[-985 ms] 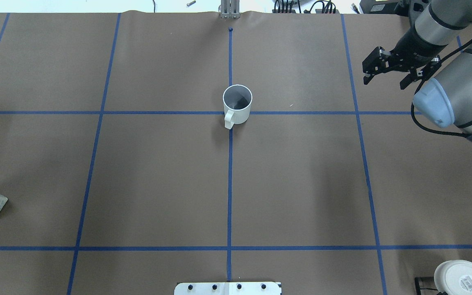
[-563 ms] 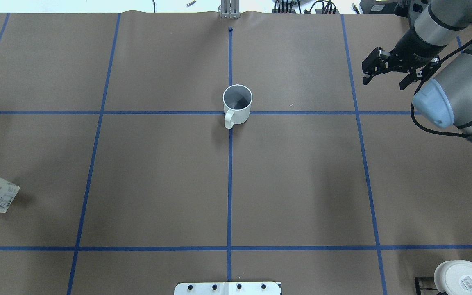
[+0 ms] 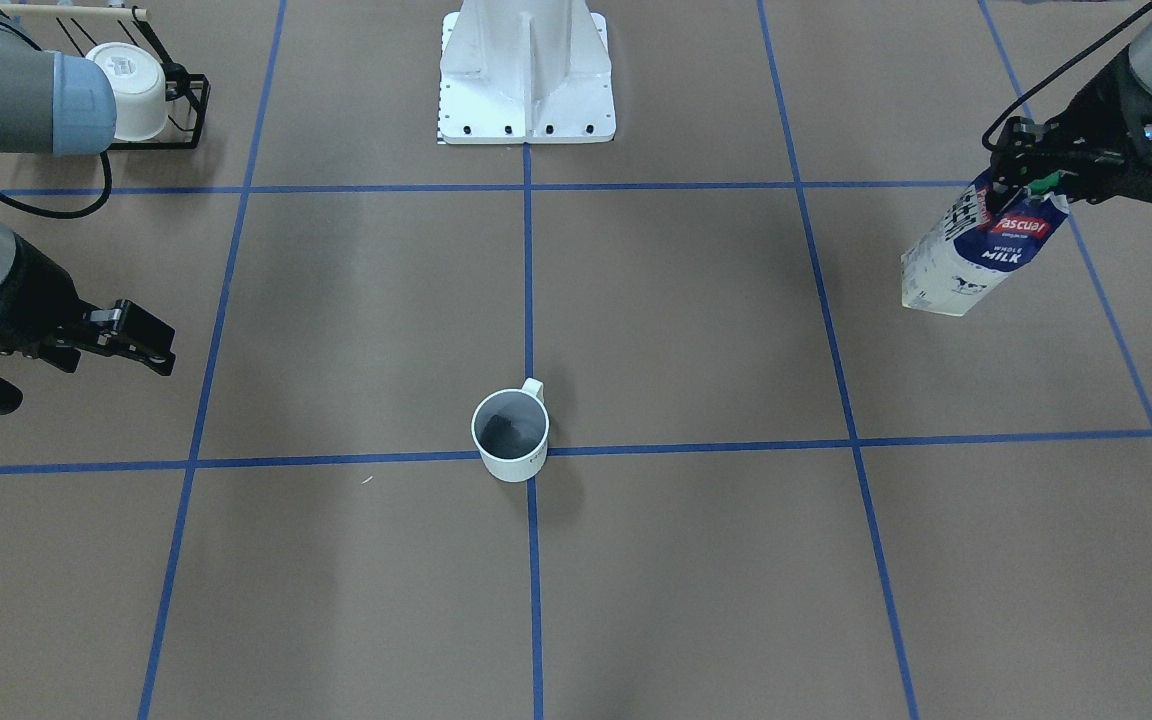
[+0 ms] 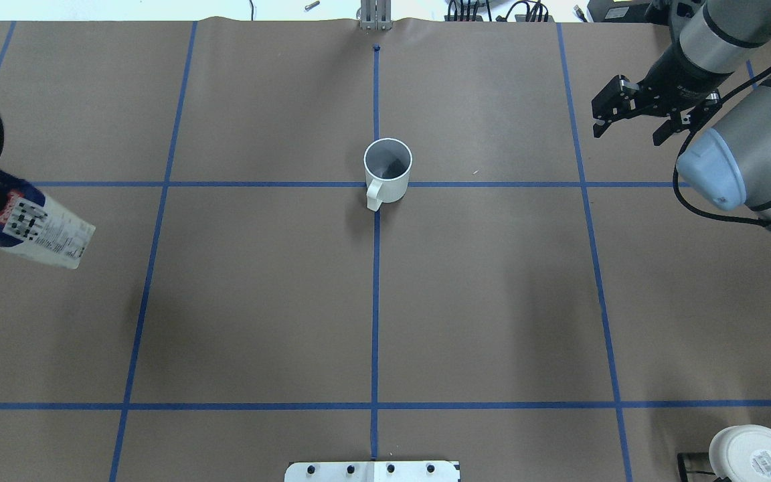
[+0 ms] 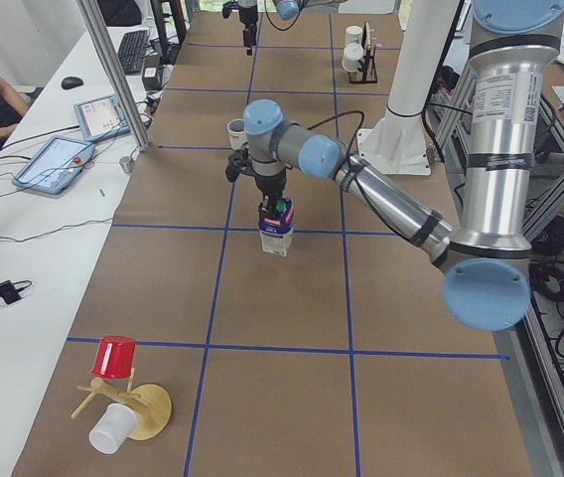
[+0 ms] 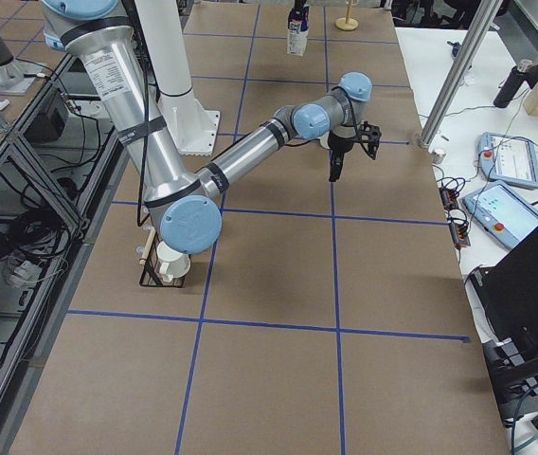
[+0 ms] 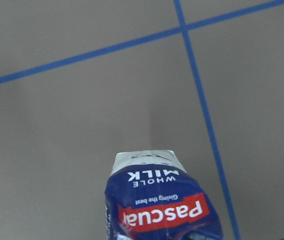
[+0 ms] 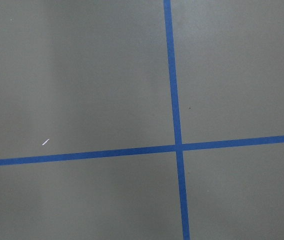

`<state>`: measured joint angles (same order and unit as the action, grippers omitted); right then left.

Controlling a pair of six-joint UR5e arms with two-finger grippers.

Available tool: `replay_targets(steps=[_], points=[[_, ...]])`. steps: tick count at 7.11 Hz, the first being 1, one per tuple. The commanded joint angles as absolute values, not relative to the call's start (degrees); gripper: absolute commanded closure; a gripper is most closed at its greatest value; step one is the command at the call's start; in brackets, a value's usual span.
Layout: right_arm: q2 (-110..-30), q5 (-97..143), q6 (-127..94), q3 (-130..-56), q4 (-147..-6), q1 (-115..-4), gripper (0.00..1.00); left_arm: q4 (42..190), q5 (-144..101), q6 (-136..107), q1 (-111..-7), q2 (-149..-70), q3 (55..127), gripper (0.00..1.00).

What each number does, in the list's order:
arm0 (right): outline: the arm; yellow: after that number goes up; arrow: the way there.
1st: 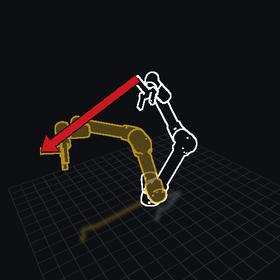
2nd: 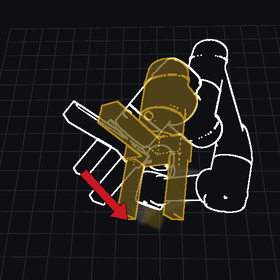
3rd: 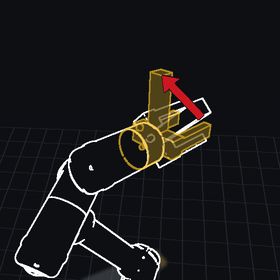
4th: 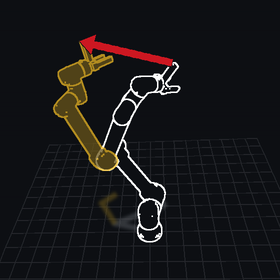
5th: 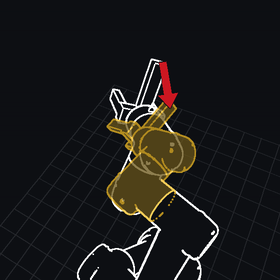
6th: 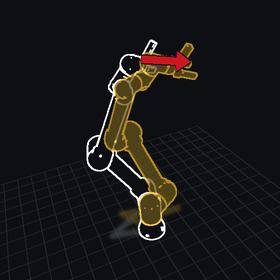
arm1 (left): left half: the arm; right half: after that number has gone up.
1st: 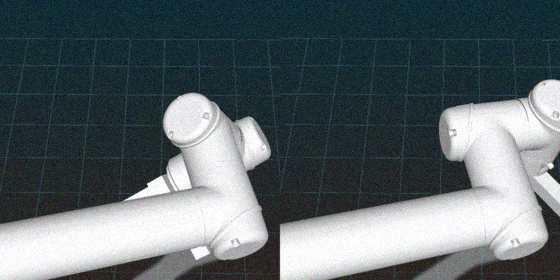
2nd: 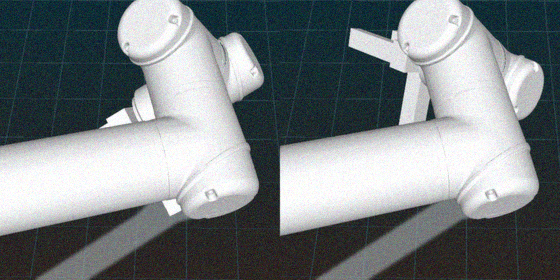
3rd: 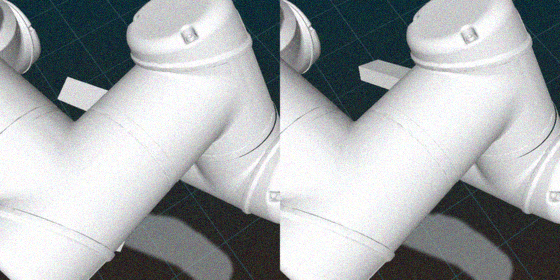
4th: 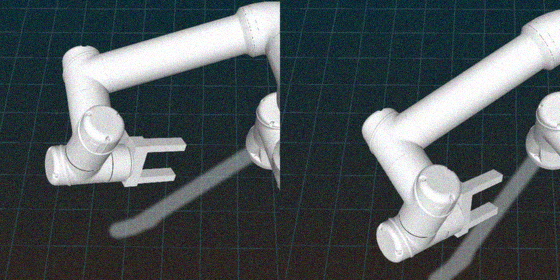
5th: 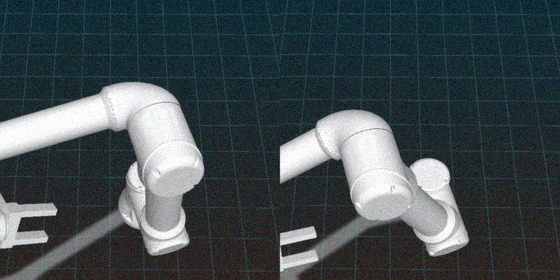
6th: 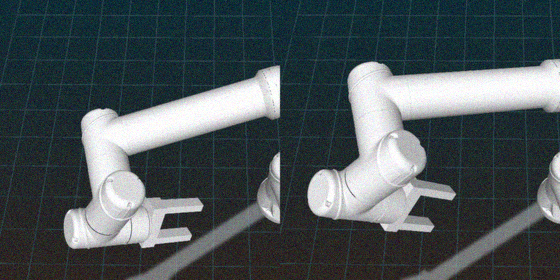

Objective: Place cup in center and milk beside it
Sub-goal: 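Carry the milk carton with the left gripper beside the white mug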

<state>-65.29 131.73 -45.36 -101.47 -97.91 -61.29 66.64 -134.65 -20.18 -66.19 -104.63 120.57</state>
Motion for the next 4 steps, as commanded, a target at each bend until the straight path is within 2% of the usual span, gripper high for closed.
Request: replay_targets(steps=[1,2,4], points=[[-65.30,131.92,-45.35,-101.60,-97.91,-61.35,0.00,56.07,-134.65,-30.77,-62.87,-124.22,112.19,1.00],[-66.35,132.01,-45.26,-102.47,-97.74,-61.43,0.00,58.16,-132.73,-39.03,-57.36,-130.02,107.19,1.00],[-67.41,132.01,-45.00,-103.44,-97.65,-61.52,0.00,74.88,-129.38,-51.72,-53.19,-137.08,92.71,1.00]])
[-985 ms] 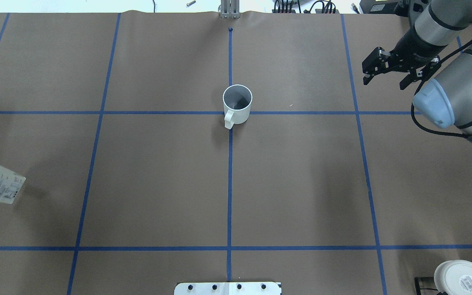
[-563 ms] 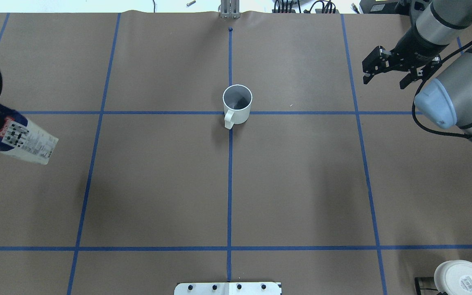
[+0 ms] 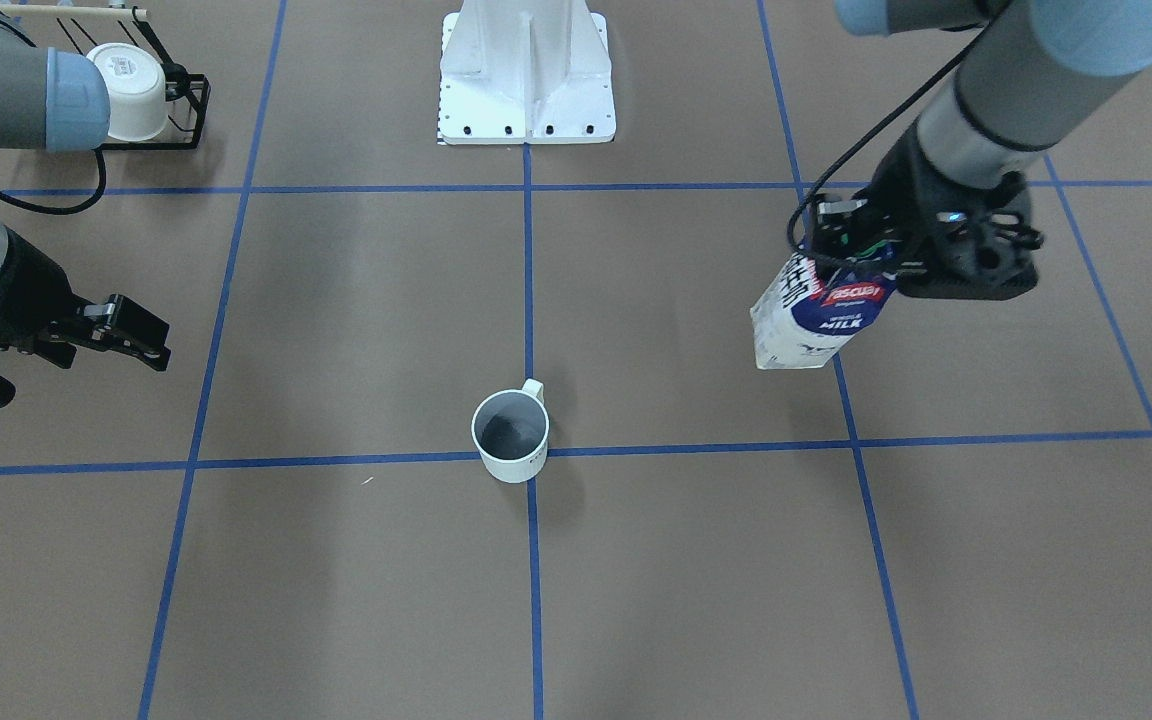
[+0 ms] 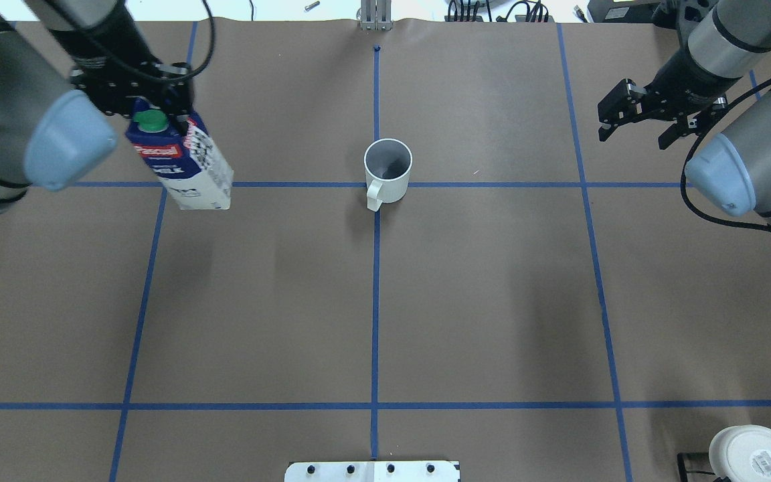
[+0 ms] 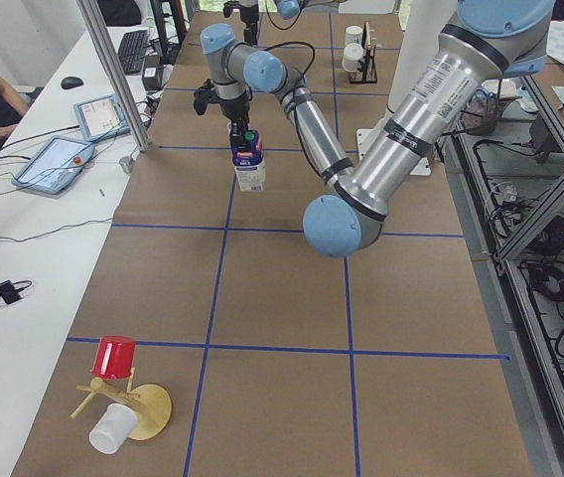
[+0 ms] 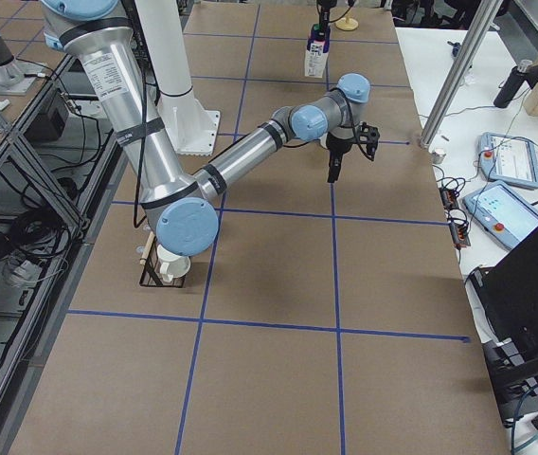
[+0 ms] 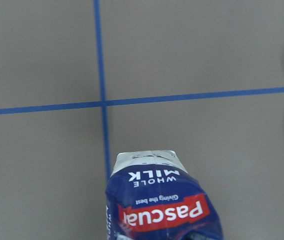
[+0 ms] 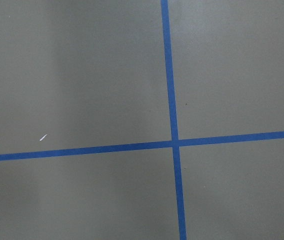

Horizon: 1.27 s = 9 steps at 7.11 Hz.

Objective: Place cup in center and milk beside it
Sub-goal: 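Carry the milk carton with the left gripper beside the white mug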

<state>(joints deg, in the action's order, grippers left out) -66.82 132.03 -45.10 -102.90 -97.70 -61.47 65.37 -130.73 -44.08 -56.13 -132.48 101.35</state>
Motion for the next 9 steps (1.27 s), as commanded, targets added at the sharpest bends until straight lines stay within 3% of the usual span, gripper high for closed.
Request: replay_targets(steps=[1,2,9], points=[[-67.50,132.01,-45.00,-103.45,-97.56,-61.52,0.00,78.97,-129.20,-55.51,-51.61,-142.42,84.63,1.00],[-67.50,132.01,-45.00,-103.62,-97.56,-61.52,0.00,79.62,-129.11,-56.50,-50.46,-145.95,80.72,1.00],[-67.76,131.66,-45.44,-103.62,-97.56,-61.44,0.00,88.15,-125.96,-59.32,-47.03,-146.07,75.67,1.00]])
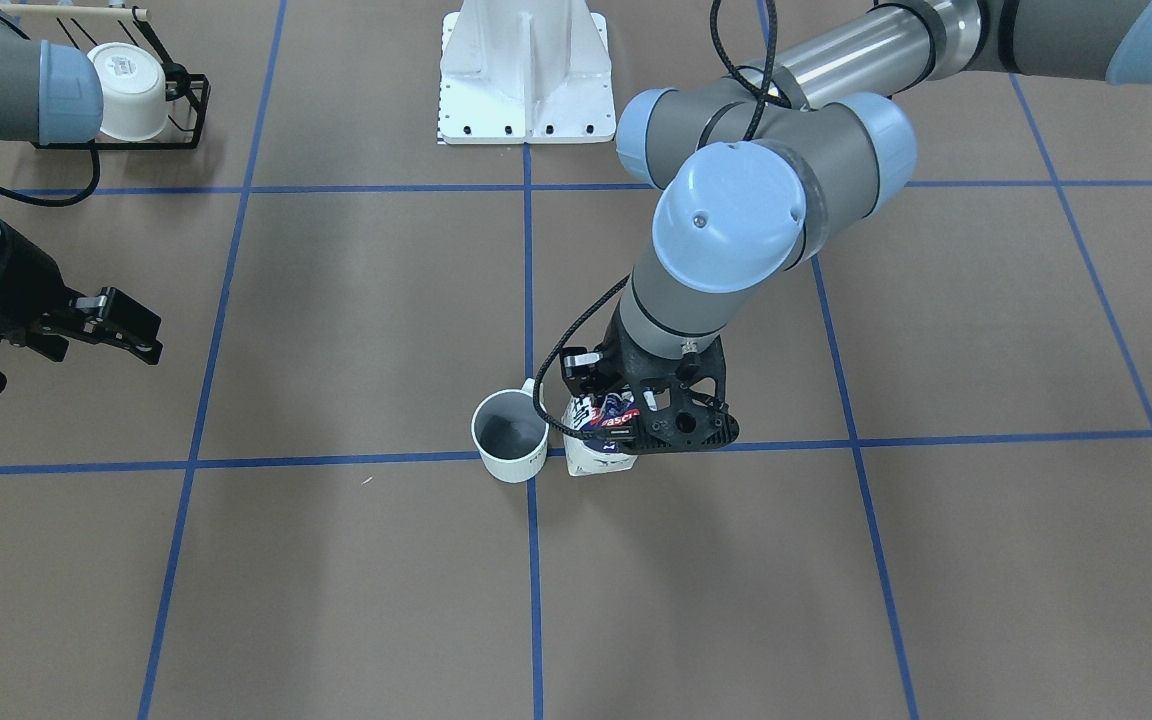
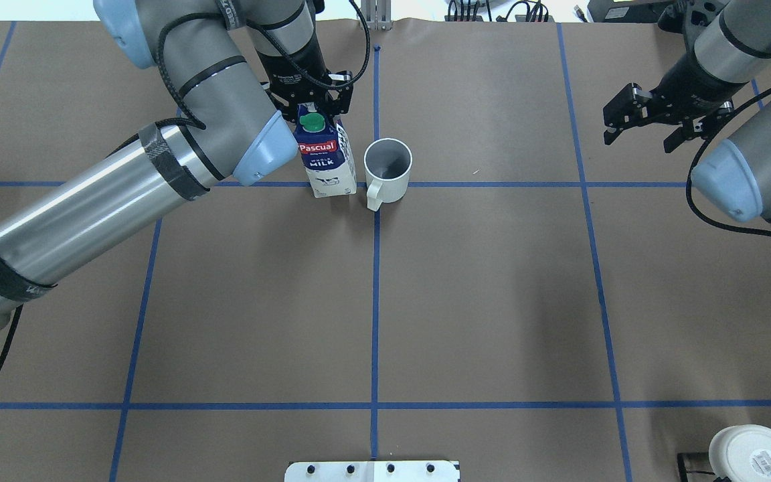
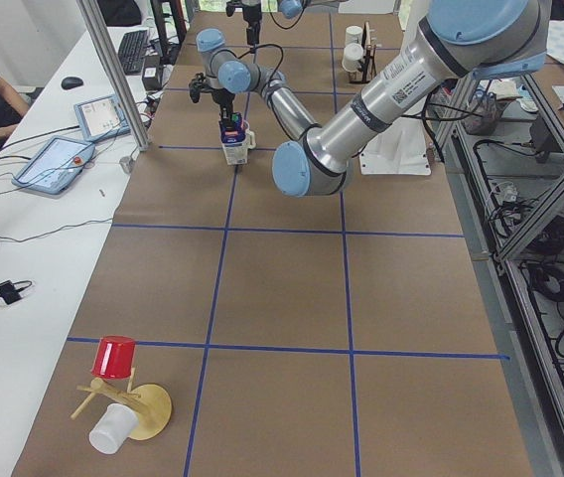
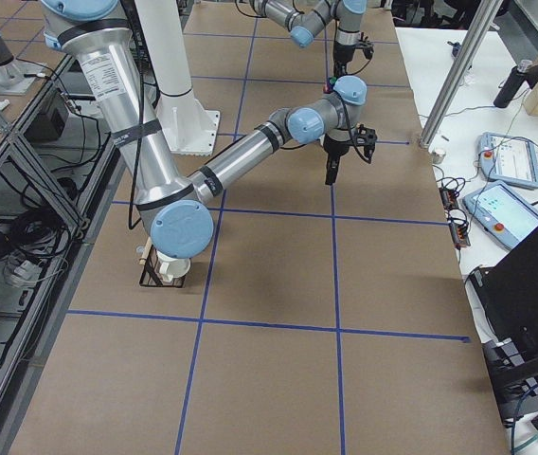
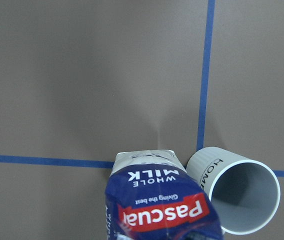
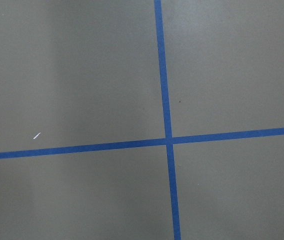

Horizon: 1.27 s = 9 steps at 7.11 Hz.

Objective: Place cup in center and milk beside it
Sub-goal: 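Set the milk carton down next to the mug and open the left gripper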

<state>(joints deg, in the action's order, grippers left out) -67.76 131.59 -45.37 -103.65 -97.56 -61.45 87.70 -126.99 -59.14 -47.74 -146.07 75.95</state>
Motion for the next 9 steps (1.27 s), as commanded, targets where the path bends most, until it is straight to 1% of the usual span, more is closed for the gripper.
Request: replay_targets(steps=[1,2,3,5,7,8,9], points=[[-67.76,131.66,-45.44,-103.62,-97.56,-61.44,0.00,88.68,-124.73,-61.07,-46.41,-146.07,75.67,0.87],[-67.76,131.83,-45.44,-103.62,-97.56,-61.44,0.00,89.20,-124.54,-61.61,-45.88,-146.07,75.67,0.63],[-67.68,131.92,-45.44,-103.71,-97.56,-61.44,0.00,89.21,-124.54,-62.92,-45.88,-146.07,76.02,0.03],[-67.50,132.01,-45.53,-103.62,-97.56,-61.44,0.00,89.03,-122.18,-63.28,-45.97,-145.90,78.65,0.02],[-67.94,130.79,-45.44,-103.54,-97.47,-62.05,0.00,86.33,-122.69,-62.84,-49.11,-145.11,83.99,0.02],[-67.85,127.91,-45.44,-103.97,-97.38,-61.96,0.00,85.87,-122.78,-62.84,-51.13,-141.71,90.37,0.02],[-67.68,127.19,-44.74,-103.37,-97.21,-61.96,0.00,85.96,-122.70,-62.84,-52.81,-132.54,101.32,0.02]])
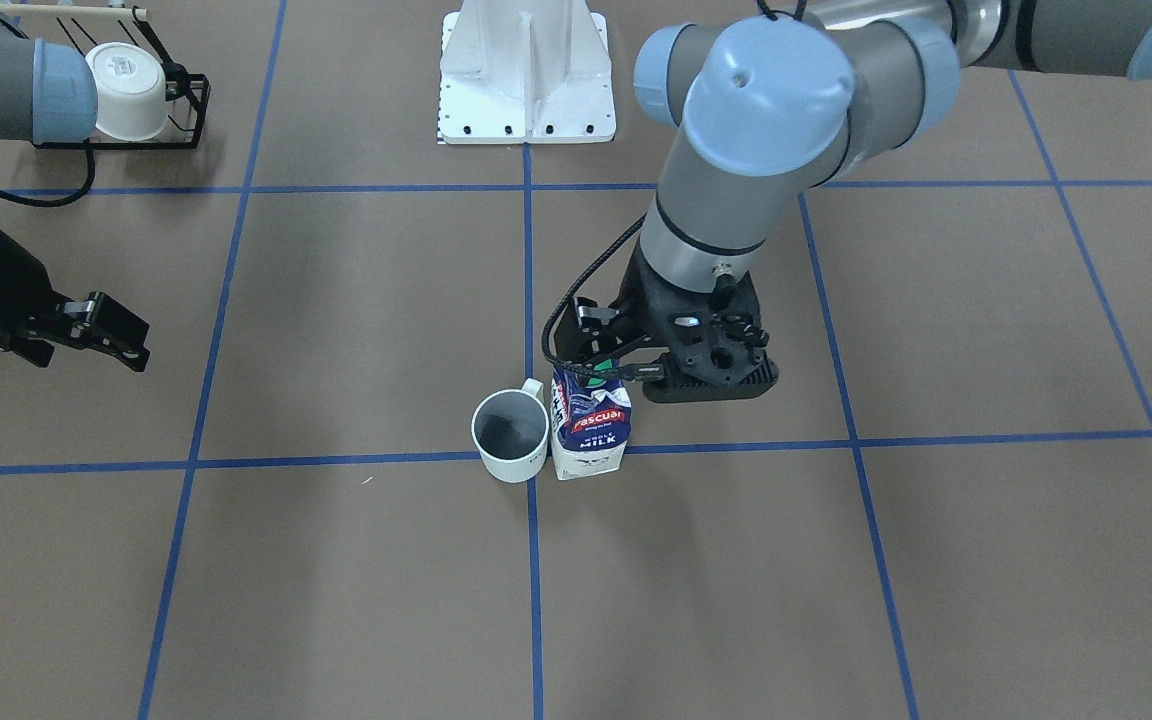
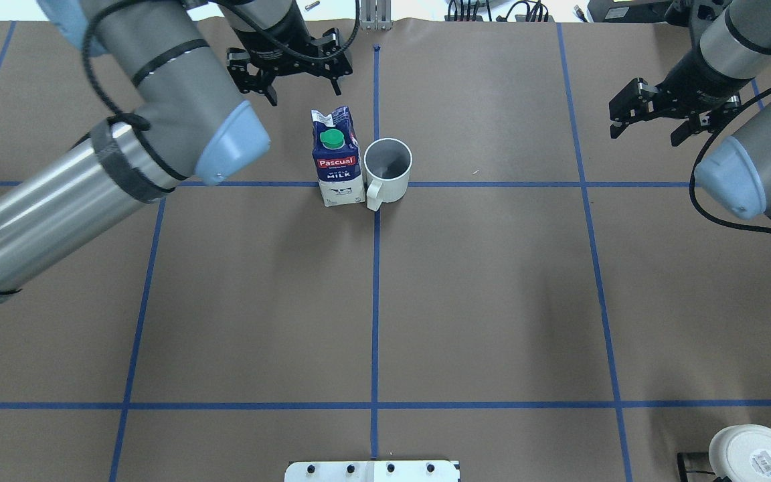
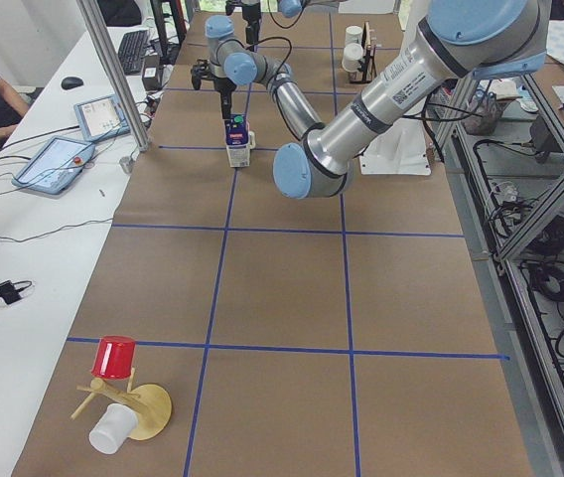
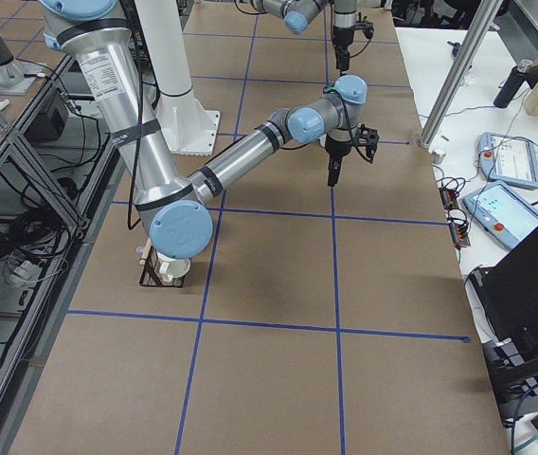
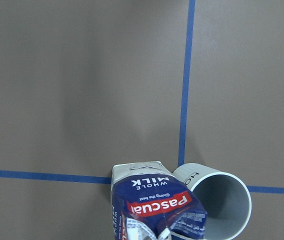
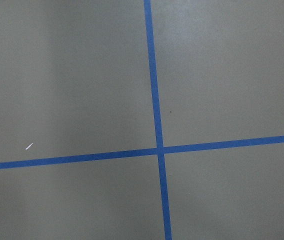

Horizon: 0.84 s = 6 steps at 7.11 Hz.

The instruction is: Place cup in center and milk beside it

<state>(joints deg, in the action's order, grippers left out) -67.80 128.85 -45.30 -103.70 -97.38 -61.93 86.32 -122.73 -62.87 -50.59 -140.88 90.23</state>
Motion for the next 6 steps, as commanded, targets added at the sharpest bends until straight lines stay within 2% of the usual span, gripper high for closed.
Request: replay_targets(steps=[1,2,3,5,6], points=[[-69.68,127.00,-44.65,-103.79,-96.25,-62.57,0.00,86.13,-122.96,-62.75,-56.65,-123.92,110.13,0.02],[-71.35,125.61,-43.34,-102.84,-92.06,-63.19,0.00,86.13,-125.74,-57.53,-60.78,-119.49,112.04,0.02],[-72.59,125.94,-42.03,-101.00,-90.98,-66.41,0.00,85.96,-127.95,-42.25,-64.65,-112.13,113.10,0.02],[-77.05,127.79,-27.52,-98.97,-91.14,-71.43,0.00,87.09,-128.14,-19.27,-72.38,-99.46,110.50,0.02],[-78.47,127.97,-23.42,-97.22,-90.97,-73.98,0.00,87.10,-128.06,-16.55,-75.38,-96.62,107.96,0.02]])
